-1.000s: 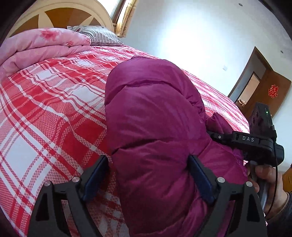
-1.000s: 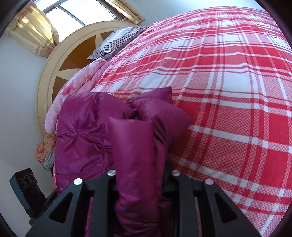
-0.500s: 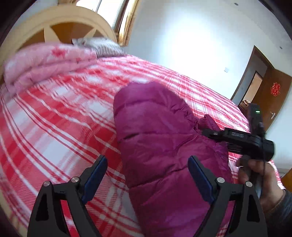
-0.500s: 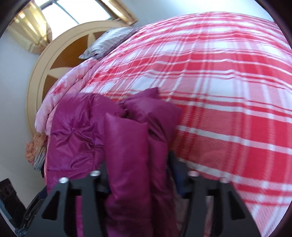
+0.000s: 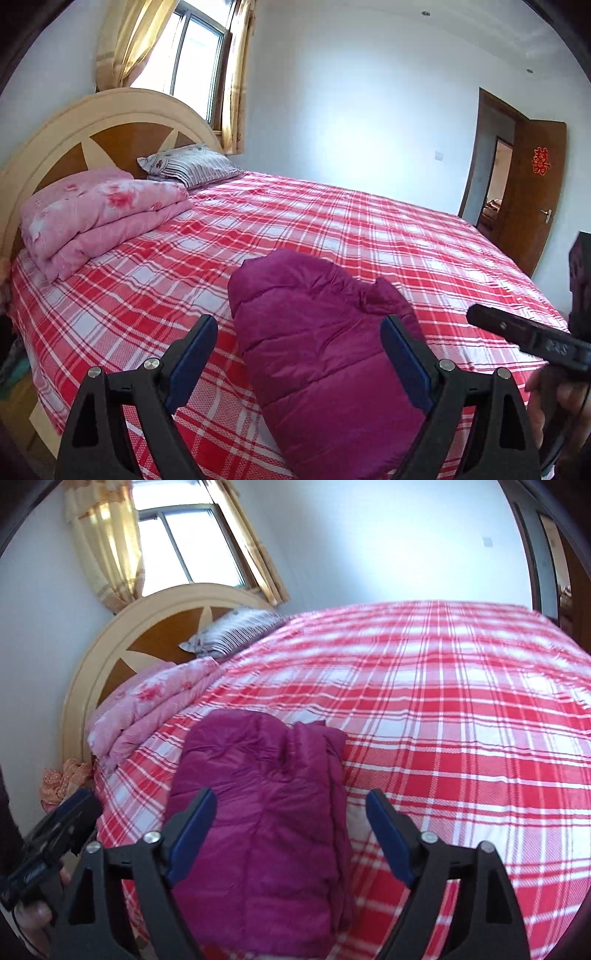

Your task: Fold large clothes

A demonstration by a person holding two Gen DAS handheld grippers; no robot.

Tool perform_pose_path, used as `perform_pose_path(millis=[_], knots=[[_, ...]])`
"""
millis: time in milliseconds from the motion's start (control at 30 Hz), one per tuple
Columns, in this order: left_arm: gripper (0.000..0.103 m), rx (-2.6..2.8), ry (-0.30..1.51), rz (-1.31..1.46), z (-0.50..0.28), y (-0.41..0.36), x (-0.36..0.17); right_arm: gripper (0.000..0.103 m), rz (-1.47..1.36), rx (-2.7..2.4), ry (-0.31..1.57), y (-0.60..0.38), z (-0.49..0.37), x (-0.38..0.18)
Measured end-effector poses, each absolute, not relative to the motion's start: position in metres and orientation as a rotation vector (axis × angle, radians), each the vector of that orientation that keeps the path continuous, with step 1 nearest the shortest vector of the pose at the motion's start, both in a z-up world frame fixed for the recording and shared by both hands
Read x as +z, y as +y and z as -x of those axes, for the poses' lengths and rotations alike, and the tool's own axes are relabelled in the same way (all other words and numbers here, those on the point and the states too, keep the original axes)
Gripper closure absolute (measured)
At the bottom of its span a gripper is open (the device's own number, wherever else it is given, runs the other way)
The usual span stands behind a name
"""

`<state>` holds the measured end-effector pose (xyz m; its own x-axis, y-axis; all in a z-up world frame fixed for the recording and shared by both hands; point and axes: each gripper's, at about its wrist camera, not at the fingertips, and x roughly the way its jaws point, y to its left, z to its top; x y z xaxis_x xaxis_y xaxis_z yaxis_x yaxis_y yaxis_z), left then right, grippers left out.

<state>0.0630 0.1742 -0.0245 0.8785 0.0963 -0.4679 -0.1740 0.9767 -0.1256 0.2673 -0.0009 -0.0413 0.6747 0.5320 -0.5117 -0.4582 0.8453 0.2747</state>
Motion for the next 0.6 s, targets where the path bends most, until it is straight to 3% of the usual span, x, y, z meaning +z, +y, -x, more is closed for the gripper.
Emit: perform_pose_path(millis=[600], knots=[[0.013,0.125,0.438,0.18,-0.054,0.175,-0.009,0.005,-0.062,0.569,0.475,0.009,-0.201,-0.002]])
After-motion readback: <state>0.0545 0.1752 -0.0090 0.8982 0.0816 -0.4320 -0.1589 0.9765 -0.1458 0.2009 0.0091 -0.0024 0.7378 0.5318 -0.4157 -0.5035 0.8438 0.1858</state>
